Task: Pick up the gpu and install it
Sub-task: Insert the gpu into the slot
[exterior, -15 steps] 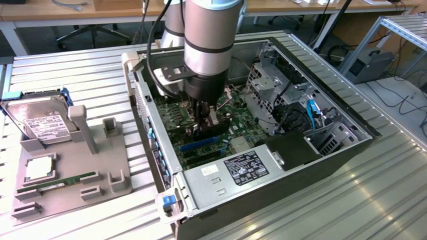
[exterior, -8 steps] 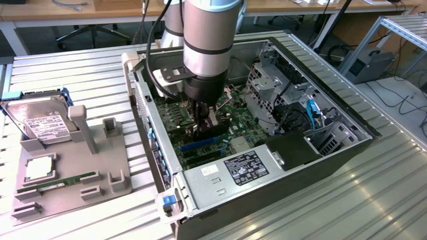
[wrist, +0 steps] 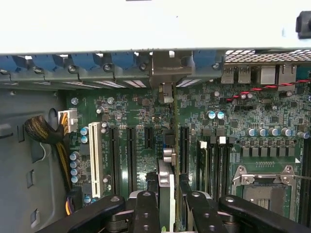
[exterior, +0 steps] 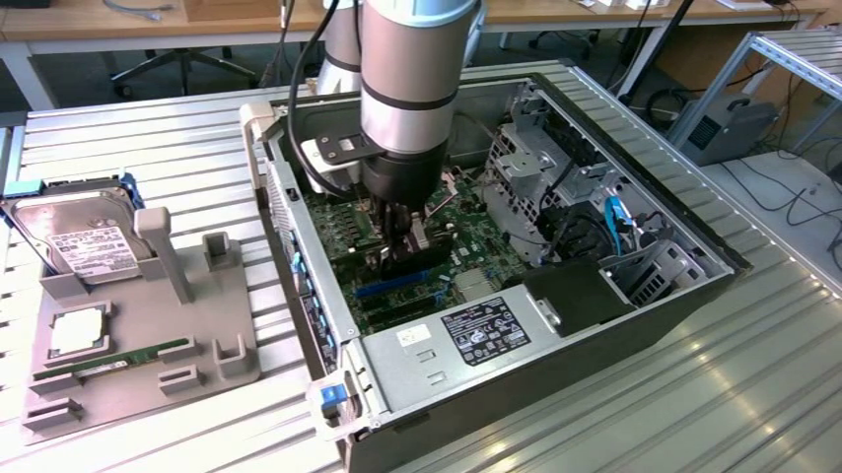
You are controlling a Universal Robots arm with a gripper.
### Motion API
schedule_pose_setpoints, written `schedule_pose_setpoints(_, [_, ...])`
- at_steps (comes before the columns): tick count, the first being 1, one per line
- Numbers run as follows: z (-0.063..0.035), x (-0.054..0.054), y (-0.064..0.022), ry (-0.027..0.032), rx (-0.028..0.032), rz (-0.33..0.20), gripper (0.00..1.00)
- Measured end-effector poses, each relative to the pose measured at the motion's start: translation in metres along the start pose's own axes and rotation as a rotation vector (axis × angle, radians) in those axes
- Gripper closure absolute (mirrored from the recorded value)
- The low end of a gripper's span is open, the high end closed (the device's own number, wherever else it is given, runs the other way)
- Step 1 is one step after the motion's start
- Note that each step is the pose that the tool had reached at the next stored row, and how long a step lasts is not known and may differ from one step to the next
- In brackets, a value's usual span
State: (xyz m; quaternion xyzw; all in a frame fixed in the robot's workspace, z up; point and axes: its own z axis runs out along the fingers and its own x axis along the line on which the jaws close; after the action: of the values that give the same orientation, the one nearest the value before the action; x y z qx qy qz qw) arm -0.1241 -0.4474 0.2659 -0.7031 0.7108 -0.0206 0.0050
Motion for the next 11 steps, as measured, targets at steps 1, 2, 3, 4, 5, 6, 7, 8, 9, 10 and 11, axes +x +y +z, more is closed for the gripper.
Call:
schedule_pose_setpoints(1, [0.0003, 0.0000, 0.0001, 0.0000, 0.0000, 0.000, 0.73])
schedule_pose_setpoints(2, [0.0005, 0.0000, 0.0001, -0.0001, 0.0000, 0.000, 0.73])
schedule_pose_setpoints(3, [0.0008, 0.0000, 0.0002, -0.0001, 0.0000, 0.000, 0.73])
schedule_pose_setpoints(4, [0.0010, 0.0000, 0.0002, 0.0000, 0.0000, 0.000, 0.73])
schedule_pose_setpoints(5, [0.0013, 0.0000, 0.0002, 0.0000, 0.0000, 0.000, 0.73])
schedule_pose_setpoints(6, [0.0016, 0.0000, 0.0003, 0.0000, 0.0000, 0.000, 0.73])
schedule_pose_setpoints(7, [0.0018, 0.0000, 0.0003, 0.0000, 0.0000, 0.000, 0.73])
schedule_pose_setpoints(8, [0.0021, 0.0000, 0.0004, 0.0000, 0.0000, 0.000, 0.73])
schedule_pose_setpoints(9, [0.0022, 0.0000, 0.0004, 0.0001, -0.0001, 0.000, 0.73])
schedule_pose_setpoints(10, [0.0024, 0.0001, 0.0005, 0.0001, -0.0001, 0.000, 0.73])
schedule_pose_setpoints(11, [0.0026, 0.0002, 0.0005, 0.0000, -0.0001, 0.000, 0.73])
